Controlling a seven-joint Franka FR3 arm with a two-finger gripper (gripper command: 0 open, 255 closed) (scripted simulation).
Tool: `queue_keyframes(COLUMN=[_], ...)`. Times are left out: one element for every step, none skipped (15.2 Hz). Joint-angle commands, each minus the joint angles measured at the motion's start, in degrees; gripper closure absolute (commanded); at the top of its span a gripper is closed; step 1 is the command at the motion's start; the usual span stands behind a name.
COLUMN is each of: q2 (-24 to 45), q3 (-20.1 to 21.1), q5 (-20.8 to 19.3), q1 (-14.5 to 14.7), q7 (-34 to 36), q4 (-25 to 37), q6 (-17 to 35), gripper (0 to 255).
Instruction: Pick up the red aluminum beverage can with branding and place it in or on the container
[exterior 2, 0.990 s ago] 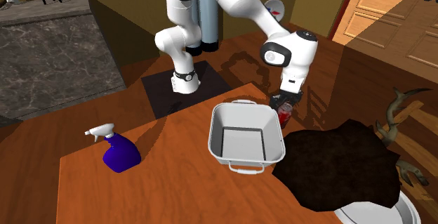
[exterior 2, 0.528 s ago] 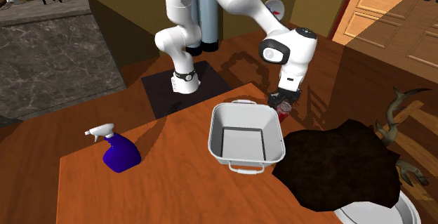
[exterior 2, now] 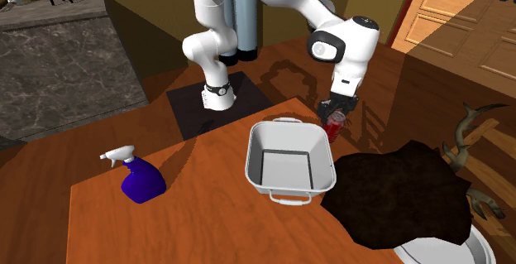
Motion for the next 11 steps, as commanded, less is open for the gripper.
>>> queue_keyframes(q2=[-0.7, -1.0, -1.4, -1.7, -2.0, -2.4, -2.7, -3.0, -3.2, -3.5, -3.8], q3=[0.1, 0.1, 0.2, 0.2, 0.3, 0.3, 0.3, 0.4, 0.4, 0.4, 0.4], q5=[0.3, 0.5, 0.7, 0.9, 1.0, 1.2, 1.4, 1.5, 1.6, 1.8, 1.9], q1=[-0.1, -0.1, -0.2, -0.2, -0.2, -0.3, -0.3, -0.3, -0.4, -0.4, -0.4], q7=[-0.3, -0.4, -0.6, -0.7, -0.8, -0.9, -1.0, -1.2, -1.3, -1.4, -1.5], q4=[0.7, 1.0, 1.4, 1.8, 2.2, 2.6, 3.0, 3.4, 3.8, 4.3, 4.7], q6=[-1.3, -2.0, -2.7, -3.4, -4.0, -4.7, -5.4, -6.1, -6.8, -7.5, -8.2], gripper=[255, 255, 255, 255, 255, 255, 255, 255, 255, 255, 255])
